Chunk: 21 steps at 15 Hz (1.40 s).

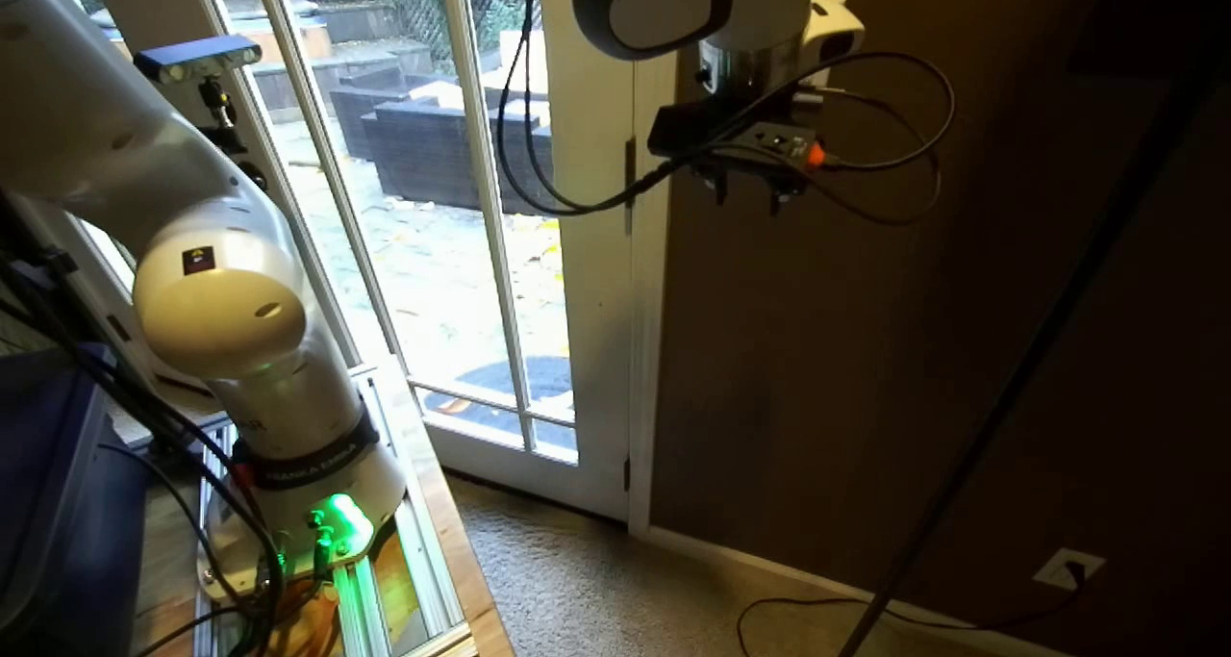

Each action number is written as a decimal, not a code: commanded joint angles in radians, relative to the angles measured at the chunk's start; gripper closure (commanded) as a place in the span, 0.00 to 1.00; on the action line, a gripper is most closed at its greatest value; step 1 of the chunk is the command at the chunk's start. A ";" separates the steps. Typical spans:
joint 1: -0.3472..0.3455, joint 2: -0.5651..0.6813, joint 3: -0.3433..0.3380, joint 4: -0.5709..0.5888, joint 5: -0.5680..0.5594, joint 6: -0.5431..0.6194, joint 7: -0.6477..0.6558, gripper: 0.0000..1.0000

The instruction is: Turn off the light switch on the right.

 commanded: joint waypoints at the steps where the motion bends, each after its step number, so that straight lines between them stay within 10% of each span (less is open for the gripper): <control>1: 0.048 -0.002 -0.035 0.090 0.229 -0.038 -0.152 0.64; 6: 0.071 0.021 -0.032 0.182 0.586 -0.014 -0.351 0.98; 11: 0.027 0.066 0.006 0.238 0.871 -0.086 -0.544 1.00; 21: -0.099 0.172 0.105 0.293 0.924 -0.151 -0.600 1.00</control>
